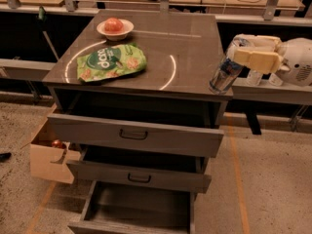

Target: Place redbull can into bottom drawer

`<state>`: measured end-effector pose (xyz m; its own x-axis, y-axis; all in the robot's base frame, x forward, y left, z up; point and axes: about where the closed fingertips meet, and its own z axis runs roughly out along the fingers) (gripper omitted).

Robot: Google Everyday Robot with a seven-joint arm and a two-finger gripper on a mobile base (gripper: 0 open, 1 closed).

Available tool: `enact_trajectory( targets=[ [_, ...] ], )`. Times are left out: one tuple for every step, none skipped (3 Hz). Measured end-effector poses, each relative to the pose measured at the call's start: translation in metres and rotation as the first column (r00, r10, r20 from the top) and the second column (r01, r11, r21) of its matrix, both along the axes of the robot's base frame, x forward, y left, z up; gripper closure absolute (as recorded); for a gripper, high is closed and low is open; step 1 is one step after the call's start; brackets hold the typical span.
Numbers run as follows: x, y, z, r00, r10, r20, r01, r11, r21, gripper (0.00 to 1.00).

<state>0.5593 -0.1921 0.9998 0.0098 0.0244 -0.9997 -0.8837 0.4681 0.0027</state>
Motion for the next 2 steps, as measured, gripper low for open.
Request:
enact_trajectory(
  targets=[
    [-0.037,0.016,0.004,0.9997,-0.019,0.016,0.017,0.991,0.136,1.00],
    [-0.104,0.046,-0.004,0.9996,-0.003,0.030,-0.006,0.959,0.283,1.00]
  ],
)
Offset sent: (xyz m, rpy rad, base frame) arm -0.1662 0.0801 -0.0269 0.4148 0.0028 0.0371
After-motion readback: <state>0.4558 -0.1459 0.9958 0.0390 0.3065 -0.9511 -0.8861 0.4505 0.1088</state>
